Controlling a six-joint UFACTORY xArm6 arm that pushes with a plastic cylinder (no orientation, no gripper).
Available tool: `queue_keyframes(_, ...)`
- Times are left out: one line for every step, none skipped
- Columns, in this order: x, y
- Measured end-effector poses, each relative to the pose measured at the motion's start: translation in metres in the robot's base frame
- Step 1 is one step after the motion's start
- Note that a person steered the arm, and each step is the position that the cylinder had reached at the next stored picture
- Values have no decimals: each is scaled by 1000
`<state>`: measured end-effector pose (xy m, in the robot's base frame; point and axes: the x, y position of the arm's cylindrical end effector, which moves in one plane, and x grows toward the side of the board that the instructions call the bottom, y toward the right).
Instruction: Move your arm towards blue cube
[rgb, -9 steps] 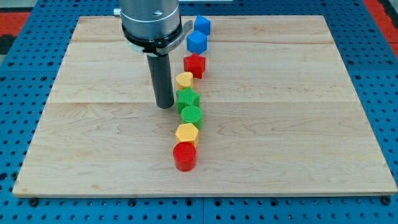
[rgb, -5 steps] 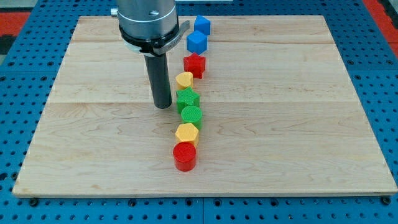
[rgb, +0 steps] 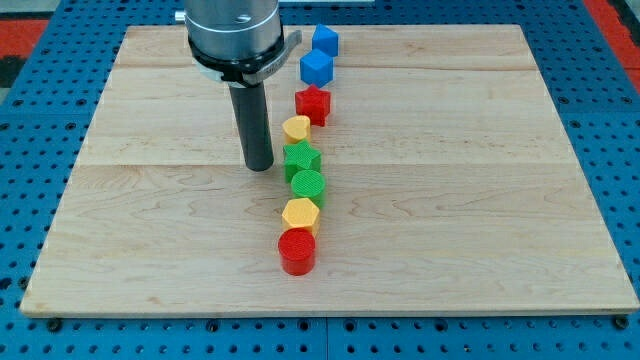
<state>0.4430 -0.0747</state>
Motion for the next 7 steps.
queue_keyframes(0, 0)
queue_keyframes(0, 0)
queue_keyframes(-2, 0)
queue_keyframes(-50, 9)
queue_keyframes(-89, -10)
queue_keyframes(-110, -44)
queue_keyframes(-158, -25)
